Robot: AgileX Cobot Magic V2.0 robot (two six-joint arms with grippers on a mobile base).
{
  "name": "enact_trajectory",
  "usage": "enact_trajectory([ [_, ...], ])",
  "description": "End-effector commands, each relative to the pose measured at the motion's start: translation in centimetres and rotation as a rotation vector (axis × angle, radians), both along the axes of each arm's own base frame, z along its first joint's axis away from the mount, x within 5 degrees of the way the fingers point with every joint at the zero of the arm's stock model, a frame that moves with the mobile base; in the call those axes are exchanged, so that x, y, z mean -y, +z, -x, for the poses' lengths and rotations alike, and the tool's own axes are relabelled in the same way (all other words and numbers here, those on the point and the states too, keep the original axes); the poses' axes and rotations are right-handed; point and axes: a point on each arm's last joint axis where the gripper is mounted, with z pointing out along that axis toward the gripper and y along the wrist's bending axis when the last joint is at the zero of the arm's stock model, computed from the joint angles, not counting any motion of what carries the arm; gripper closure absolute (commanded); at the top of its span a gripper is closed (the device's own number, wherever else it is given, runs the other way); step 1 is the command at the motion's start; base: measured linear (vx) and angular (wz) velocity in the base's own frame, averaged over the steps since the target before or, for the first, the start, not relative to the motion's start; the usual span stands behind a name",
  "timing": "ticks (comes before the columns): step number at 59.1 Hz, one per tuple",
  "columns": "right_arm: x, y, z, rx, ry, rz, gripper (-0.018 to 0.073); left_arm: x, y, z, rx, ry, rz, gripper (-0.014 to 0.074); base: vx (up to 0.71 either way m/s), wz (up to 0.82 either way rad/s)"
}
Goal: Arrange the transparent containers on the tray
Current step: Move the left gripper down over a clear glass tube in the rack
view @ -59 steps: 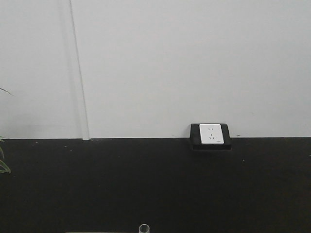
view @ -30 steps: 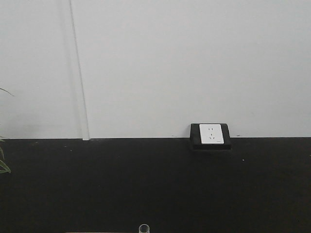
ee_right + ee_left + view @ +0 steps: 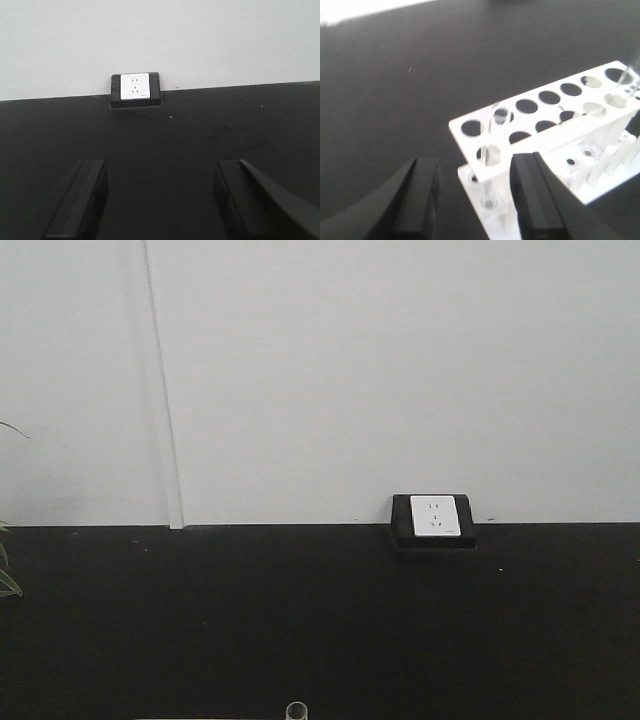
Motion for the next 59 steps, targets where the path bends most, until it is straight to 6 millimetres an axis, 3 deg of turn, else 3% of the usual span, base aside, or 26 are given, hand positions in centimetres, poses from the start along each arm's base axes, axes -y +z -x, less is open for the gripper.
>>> enact_trajectory([
  [1, -0.1, 1.7, -0.2, 0.101, 0.012, 0.008, 0.0036, 0.5, 1.8, -0.7, 0.065, -0.039, 0.011, 0.0141, 0.00, 0.00],
  [39, 0.2, 0.5, 0.1, -0.038, -0.017, 0.029, 0.0036, 0.3, 1.9, -1.0, 0.050, -0.007, 0.029, 0.0142, 0.00, 0.00],
  [52, 0.2, 0.5, 0.1, -0.038, -0.017, 0.029, 0.0036, 0.4, 0.9, -0.5, -0.063, -0.036, -0.022, 0.0142, 0.00, 0.00],
  [59, 0.2, 0.5, 0.1, -0.038, -0.017, 0.029, 0.0036, -0.4, 0.3, -0.5, -0.164, 0.080, 0.010, 0.0142, 0.00, 0.00],
])
